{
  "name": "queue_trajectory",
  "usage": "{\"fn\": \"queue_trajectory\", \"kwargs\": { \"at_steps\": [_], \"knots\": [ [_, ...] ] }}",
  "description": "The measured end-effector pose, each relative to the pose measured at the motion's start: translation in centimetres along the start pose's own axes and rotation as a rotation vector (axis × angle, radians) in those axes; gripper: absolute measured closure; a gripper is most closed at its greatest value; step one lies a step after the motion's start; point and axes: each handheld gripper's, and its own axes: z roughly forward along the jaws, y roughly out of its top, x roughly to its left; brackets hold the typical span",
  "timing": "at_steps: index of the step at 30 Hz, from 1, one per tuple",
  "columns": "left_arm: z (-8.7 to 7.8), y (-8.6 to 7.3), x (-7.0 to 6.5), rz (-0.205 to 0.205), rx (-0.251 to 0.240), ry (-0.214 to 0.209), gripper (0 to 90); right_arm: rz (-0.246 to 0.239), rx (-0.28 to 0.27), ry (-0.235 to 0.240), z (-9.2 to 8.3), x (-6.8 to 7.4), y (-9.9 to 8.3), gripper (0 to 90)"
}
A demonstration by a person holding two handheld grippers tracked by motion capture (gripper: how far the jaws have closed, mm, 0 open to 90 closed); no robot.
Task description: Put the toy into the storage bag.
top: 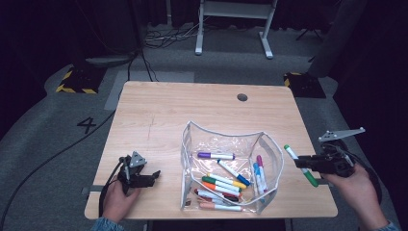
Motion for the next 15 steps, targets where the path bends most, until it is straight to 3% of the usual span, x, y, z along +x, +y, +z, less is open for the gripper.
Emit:
{"fn": "queue_trajectory", "kwargs": {
  "at_steps": [7, 15],
  "knots": [
    [0.0, 0.0, 0.0, 0.0, 0.0, -0.001, 21.4, -0.046, -0.022, 0.005, -2.2, 1.5, 1.3, 76.1],
    [0.0, 0.0, 0.0, 0.001, 0.001, -0.001, 21.3, -0.154, -0.017, 0.006, -3.4, 4.3, 3.3, 76.1]
  ]
}}
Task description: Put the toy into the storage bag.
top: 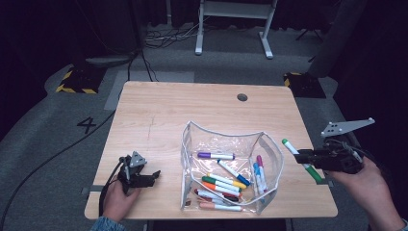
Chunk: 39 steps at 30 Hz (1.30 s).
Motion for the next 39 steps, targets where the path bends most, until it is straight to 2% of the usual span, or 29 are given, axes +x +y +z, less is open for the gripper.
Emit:
{"fn": "queue_trajectory", "kwargs": {
  "at_steps": [11, 17, 29, 39],
  "knots": [
    [0.0, 0.0, 0.0, 0.001, -0.004, 0.002, 21.3, -0.146, 0.047, 0.05, 1.4, 3.8, 4.5, 76.0],
    [0.0, -0.1, 0.0, -0.001, -0.002, 0.001, 21.3, -0.209, 0.082, 0.086, 2.4, 6.2, 6.5, 76.1],
    [0.0, -0.1, -0.1, -0.003, -0.002, 0.0, 21.3, -0.283, 0.128, 0.133, 5.2, 9.2, 9.5, 76.1],
    [0.0, -0.1, -0.1, -0.002, -0.002, 0.0, 21.3, -0.32, 0.176, 0.172, 7.9, 10.6, 10.7, 76.0]
  ]
}}
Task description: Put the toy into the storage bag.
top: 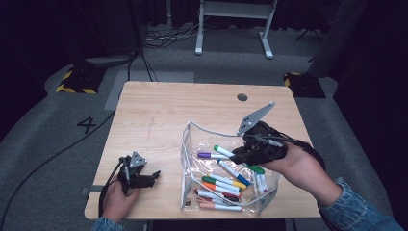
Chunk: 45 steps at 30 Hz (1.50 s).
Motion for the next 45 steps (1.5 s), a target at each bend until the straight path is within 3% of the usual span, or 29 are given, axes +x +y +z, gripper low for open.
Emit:
{"fn": "queue_trajectory", "kwargs": {
  "at_steps": [13, 21, 37, 43, 45],
  "knots": [
    [0.0, 0.0, 0.0, 0.0, 0.001, 0.001, 21.3, -0.046, 0.129, 0.07, 5.8, 0.6, 0.8, 75.9],
    [0.0, 0.0, 0.0, -0.001, 0.001, 0.001, 21.3, -0.072, 0.241, 0.073, 9.2, 1.1, 0.7, 75.9],
    [0.0, 0.0, 0.0, 0.004, 0.001, 0.0, 21.3, -0.091, 0.404, 0.138, 13.8, 1.7, 0.2, 75.7],
    [0.0, 0.0, 0.0, 0.005, 0.0, 0.001, 21.3, -0.073, 0.468, 0.137, 14.8, 1.9, -0.1, 75.6],
    [0.0, 0.0, 0.0, 0.006, 0.0, 0.001, 21.3, -0.089, 0.476, 0.124, 15.0, 1.9, -0.2, 75.5]
  ]
}}
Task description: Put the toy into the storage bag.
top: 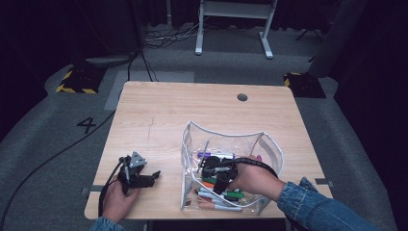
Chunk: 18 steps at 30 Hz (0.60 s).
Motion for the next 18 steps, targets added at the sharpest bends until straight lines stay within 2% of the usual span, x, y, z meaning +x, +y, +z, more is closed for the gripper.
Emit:
{"fn": "queue_trajectory", "kwargs": {
  "at_steps": [3, 6, 8, 10, 18],
  "knots": [
    [0.0, 0.0, 0.0, 0.0, 0.0, -0.001, 21.3, 0.003, 0.011, -0.01, 0.2, -0.1, 0.0, 74.3],
    [0.0, 0.0, 0.0, 0.001, 0.0, 0.0, 21.3, 0.024, -0.023, -0.037, 0.1, -0.4, 0.0, 53.5],
    [0.0, 0.0, 0.0, 0.0, -0.001, -0.001, 21.3, 0.01, -0.062, -0.073, -0.3, -0.9, -0.1, 47.3],
    [0.0, 0.0, 0.0, 0.0, -0.001, -0.001, 21.3, 0.035, -0.095, -0.094, -1.2, -1.1, -0.2, 47.7],
    [0.0, 0.0, 0.0, 0.0, 0.0, 0.0, 21.3, 0.079, -0.254, -0.09, -5.2, -1.5, -1.8, 47.7]
  ]
}}
